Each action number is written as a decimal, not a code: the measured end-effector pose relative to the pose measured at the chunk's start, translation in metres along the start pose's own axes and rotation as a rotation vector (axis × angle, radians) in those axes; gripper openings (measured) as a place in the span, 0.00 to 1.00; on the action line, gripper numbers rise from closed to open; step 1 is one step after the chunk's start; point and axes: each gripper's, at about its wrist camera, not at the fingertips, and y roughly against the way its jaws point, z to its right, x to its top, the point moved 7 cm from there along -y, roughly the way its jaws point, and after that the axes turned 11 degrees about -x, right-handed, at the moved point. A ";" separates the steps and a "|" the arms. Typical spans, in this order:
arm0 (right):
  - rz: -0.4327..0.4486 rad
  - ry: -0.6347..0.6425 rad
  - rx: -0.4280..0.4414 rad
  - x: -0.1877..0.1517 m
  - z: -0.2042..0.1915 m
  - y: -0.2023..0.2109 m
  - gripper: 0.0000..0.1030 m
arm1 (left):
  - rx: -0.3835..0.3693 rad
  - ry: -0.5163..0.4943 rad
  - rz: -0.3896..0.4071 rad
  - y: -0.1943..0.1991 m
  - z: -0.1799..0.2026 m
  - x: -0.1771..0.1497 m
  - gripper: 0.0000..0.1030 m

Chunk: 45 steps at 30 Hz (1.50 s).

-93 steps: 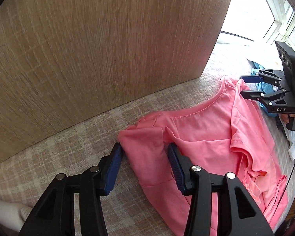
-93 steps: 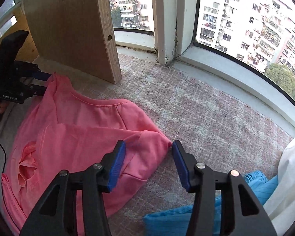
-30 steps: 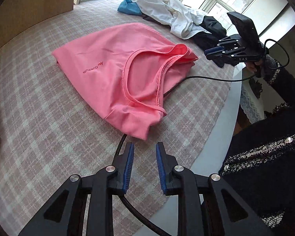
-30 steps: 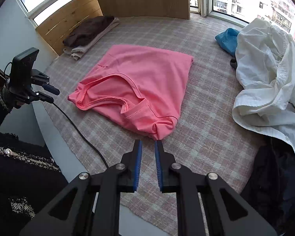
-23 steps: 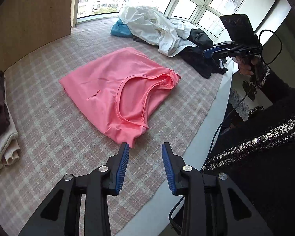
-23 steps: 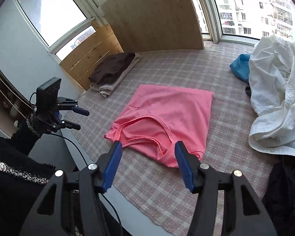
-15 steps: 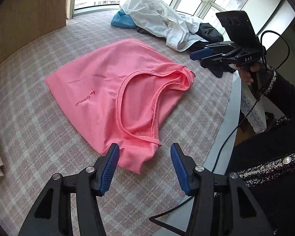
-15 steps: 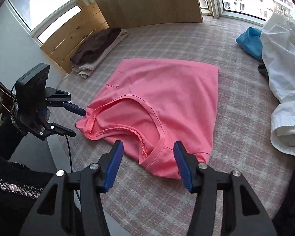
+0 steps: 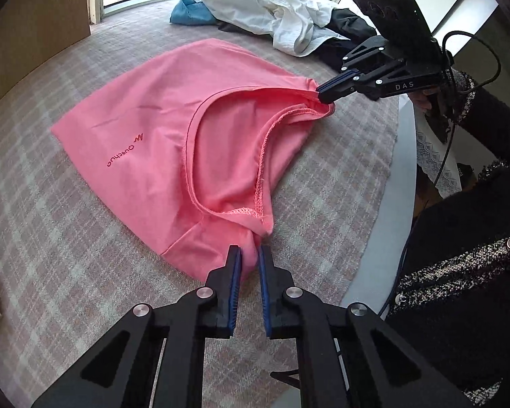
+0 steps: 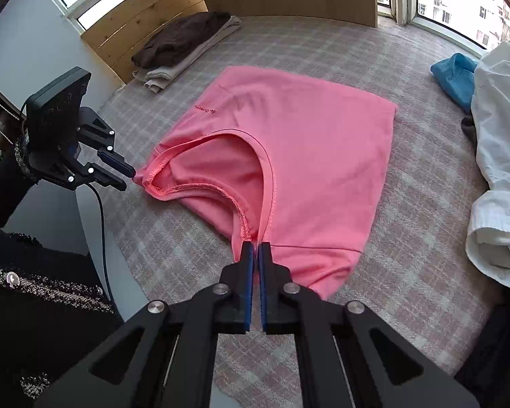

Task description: Fold clothes

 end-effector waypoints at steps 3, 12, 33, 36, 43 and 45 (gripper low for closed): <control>-0.047 0.074 -0.040 -0.006 -0.011 -0.003 0.17 | -0.036 0.004 -0.019 0.002 0.010 -0.006 0.30; -0.025 0.178 -0.086 0.003 -0.032 -0.014 0.39 | 0.096 -0.083 -0.027 -0.019 0.007 0.017 0.32; 0.016 0.119 0.123 0.044 -0.158 -0.064 0.26 | 0.094 -0.099 -0.021 -0.008 0.006 -0.016 0.21; 0.005 0.117 0.092 0.048 -0.160 -0.071 0.26 | 0.082 -0.108 -0.017 -0.008 0.003 -0.014 0.12; -0.039 0.099 0.020 0.040 -0.144 -0.075 0.10 | 0.052 -0.123 -0.022 -0.004 -0.003 -0.014 0.00; -0.054 0.083 -0.002 0.036 -0.135 -0.074 0.10 | 0.049 -0.124 -0.030 -0.005 -0.005 -0.015 0.00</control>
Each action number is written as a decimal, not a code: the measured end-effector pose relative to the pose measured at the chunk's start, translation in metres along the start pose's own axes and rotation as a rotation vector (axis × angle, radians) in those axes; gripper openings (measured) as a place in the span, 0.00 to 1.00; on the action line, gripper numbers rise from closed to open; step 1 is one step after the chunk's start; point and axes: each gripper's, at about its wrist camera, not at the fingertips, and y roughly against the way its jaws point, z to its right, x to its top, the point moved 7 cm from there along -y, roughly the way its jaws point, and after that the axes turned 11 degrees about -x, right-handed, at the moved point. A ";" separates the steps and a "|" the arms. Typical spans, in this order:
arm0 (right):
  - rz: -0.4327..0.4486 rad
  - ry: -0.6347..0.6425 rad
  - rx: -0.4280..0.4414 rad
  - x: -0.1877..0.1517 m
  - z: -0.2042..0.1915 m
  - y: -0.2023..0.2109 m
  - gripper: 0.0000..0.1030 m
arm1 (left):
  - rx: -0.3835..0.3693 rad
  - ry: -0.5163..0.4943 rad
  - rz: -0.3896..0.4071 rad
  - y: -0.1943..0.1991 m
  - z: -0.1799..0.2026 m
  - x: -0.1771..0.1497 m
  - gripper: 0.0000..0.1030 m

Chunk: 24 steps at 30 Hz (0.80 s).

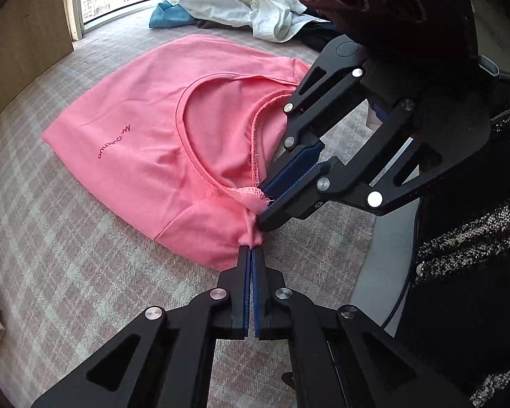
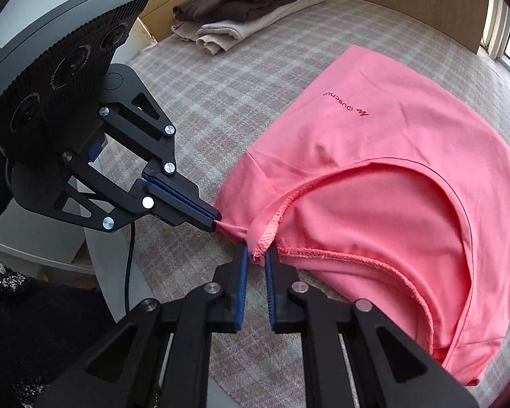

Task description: Fold clothes

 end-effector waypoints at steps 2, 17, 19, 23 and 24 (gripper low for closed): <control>-0.016 -0.017 -0.021 -0.005 0.008 0.001 0.10 | -0.002 0.001 -0.002 0.003 -0.002 -0.002 0.00; -0.008 0.011 -0.083 0.018 -0.001 -0.005 0.09 | 0.006 -0.024 -0.015 -0.004 0.007 0.010 0.01; -0.006 -0.038 -0.089 0.018 0.017 0.001 0.09 | -0.010 -0.022 -0.018 -0.005 0.008 0.010 0.00; -0.010 -0.113 -0.029 0.013 0.041 0.012 0.10 | 0.005 -0.012 -0.035 -0.001 0.003 0.002 0.00; -0.011 -0.128 0.006 0.013 0.040 0.015 0.10 | 0.013 -0.010 -0.028 0.002 0.002 0.002 0.00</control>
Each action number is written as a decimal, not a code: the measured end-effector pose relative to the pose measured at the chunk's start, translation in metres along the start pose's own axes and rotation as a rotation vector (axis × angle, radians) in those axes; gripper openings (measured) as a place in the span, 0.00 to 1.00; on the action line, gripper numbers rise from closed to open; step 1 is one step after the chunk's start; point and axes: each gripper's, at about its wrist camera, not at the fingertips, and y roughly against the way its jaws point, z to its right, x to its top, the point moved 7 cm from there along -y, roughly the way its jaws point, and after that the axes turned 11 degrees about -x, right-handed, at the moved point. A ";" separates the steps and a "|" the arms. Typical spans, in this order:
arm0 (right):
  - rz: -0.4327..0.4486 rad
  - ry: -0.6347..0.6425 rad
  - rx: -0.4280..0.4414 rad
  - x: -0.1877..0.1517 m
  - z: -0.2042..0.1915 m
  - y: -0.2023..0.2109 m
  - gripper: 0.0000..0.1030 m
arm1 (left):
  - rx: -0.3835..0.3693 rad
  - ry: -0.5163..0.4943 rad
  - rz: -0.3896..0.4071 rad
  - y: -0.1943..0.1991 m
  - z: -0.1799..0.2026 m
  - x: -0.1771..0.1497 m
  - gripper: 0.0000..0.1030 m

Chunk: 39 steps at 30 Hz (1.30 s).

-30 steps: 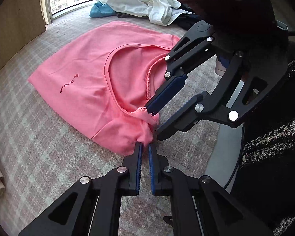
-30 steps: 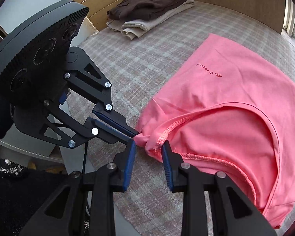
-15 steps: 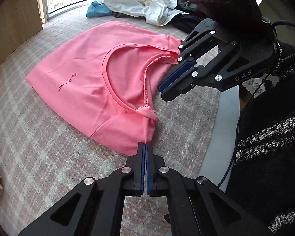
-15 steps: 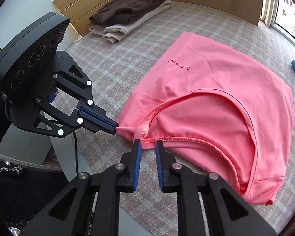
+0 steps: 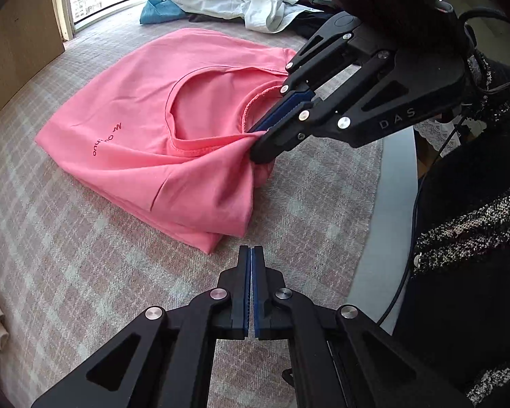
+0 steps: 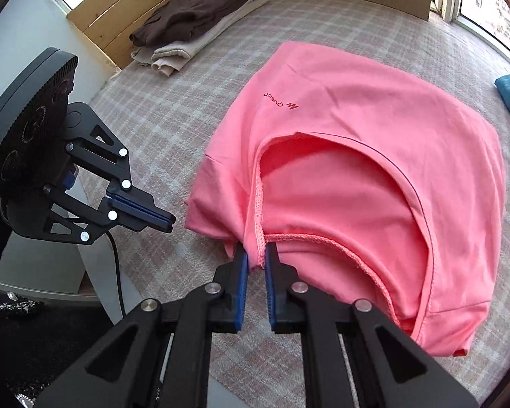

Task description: Fold clothes

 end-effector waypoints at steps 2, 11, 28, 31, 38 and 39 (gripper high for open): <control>0.000 -0.005 0.007 0.002 -0.002 0.000 0.10 | 0.018 -0.001 0.028 0.008 0.001 0.004 0.00; -0.028 -0.019 0.086 0.003 -0.014 -0.007 0.10 | 0.157 -0.019 0.017 -0.007 -0.006 0.025 0.13; -0.013 -0.012 0.113 0.014 -0.010 0.001 0.35 | 0.117 0.079 -0.004 0.012 -0.016 -0.006 0.06; 0.014 -0.074 0.051 0.007 0.026 0.014 0.34 | 0.129 0.103 -0.047 0.006 -0.014 -0.012 0.16; 0.077 -0.217 -0.094 -0.011 0.112 0.044 0.34 | 0.150 0.126 0.071 0.042 -0.026 0.013 0.32; 0.086 -0.237 -0.114 -0.014 0.125 0.049 0.35 | 0.147 0.122 0.089 0.043 -0.029 0.022 0.32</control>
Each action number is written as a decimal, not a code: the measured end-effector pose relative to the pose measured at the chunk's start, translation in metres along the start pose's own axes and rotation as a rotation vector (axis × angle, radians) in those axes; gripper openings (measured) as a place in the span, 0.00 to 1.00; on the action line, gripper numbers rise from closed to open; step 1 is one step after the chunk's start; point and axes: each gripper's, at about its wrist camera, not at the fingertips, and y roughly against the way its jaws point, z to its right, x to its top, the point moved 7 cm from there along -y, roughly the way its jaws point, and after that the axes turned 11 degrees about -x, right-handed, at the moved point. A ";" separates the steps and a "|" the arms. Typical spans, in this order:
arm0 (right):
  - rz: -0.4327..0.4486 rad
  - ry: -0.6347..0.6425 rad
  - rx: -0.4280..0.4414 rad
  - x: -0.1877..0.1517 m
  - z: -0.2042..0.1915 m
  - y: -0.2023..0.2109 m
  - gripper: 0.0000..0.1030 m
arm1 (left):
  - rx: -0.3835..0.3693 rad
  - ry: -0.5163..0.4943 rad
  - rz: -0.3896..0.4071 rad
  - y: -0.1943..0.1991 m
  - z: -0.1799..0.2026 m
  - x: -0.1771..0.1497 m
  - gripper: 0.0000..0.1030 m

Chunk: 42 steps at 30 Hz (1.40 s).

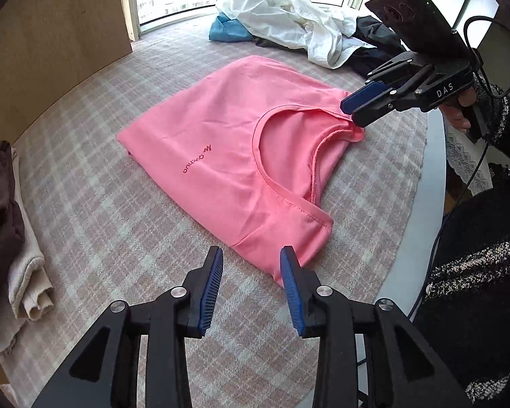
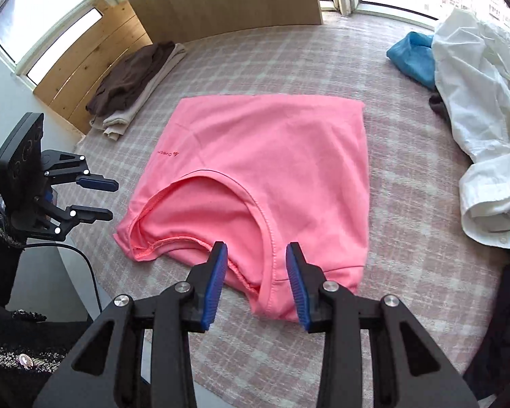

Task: Fold clothes
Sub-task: 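Grasp the neckline edge with the right tool and pull it flat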

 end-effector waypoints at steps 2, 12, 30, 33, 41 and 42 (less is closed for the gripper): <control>-0.033 -0.015 -0.004 -0.006 0.013 -0.007 0.35 | -0.024 -0.020 0.012 -0.021 0.013 0.018 0.32; 0.011 0.059 0.007 -0.013 0.015 0.018 0.33 | -0.035 -0.050 -0.060 -0.012 0.017 0.007 0.33; -0.048 0.328 0.139 -0.025 -0.055 0.002 0.29 | -0.023 -0.155 -0.081 -0.062 0.069 0.017 0.38; -0.081 0.374 0.114 -0.034 -0.058 -0.015 0.29 | -0.027 -0.191 -0.121 -0.080 0.078 0.016 0.38; -0.114 0.512 -0.016 -0.039 -0.048 -0.034 0.05 | -0.079 -0.202 -0.156 -0.091 0.066 0.018 0.20; -0.115 0.523 -0.019 -0.039 -0.050 -0.034 0.05 | -0.084 -0.190 -0.157 -0.089 0.062 0.018 0.15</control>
